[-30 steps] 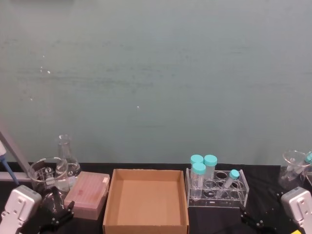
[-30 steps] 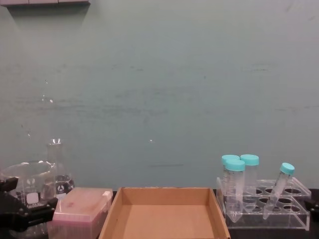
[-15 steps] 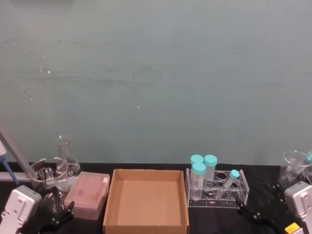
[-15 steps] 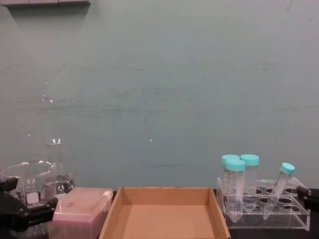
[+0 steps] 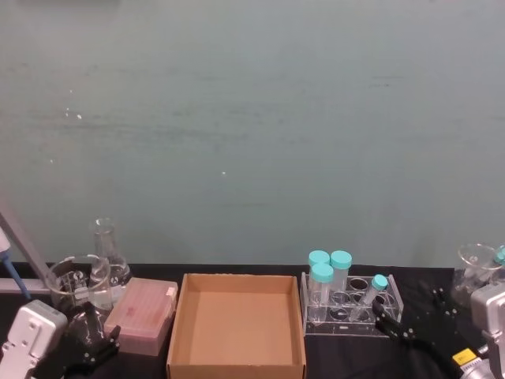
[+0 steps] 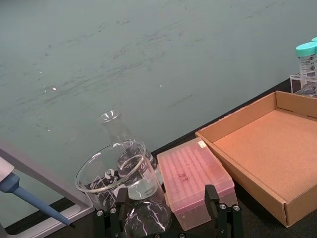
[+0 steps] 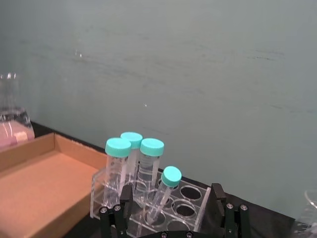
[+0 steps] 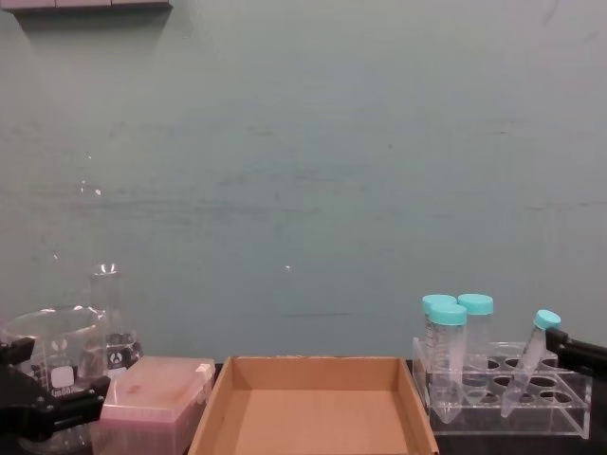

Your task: Use the right hand to move the test tube from the test tube rack into the box.

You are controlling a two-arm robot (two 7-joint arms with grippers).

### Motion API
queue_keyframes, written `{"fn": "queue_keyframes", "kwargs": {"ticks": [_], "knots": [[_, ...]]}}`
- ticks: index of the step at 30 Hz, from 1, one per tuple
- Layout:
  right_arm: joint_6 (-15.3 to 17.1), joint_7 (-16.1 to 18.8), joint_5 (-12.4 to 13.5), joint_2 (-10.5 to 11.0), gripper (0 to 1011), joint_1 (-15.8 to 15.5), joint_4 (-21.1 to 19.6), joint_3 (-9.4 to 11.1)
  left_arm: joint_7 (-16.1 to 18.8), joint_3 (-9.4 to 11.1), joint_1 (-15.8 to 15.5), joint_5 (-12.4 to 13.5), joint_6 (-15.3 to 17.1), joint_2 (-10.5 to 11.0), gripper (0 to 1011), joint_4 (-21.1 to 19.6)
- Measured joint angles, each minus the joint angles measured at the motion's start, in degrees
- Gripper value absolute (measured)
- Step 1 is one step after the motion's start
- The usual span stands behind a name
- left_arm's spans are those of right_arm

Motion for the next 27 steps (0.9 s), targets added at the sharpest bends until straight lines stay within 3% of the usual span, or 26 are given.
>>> {"fn": "queue_keyframes", "kwargs": {"ticks": [13, 27], "knots": [[-0.8, 5.1, 4.0, -4.2, 1003, 3.2, 5.6, 2.0, 0.0, 0.0, 0.0, 0.0, 0.0, 0.0, 1000, 0.0], [4.2, 7.3, 5.2, -7.1, 1003, 6.1, 9.0, 3.3, 0.0, 0.0, 0.0, 0.0, 0.0, 0.0, 1000, 0.0]]}}
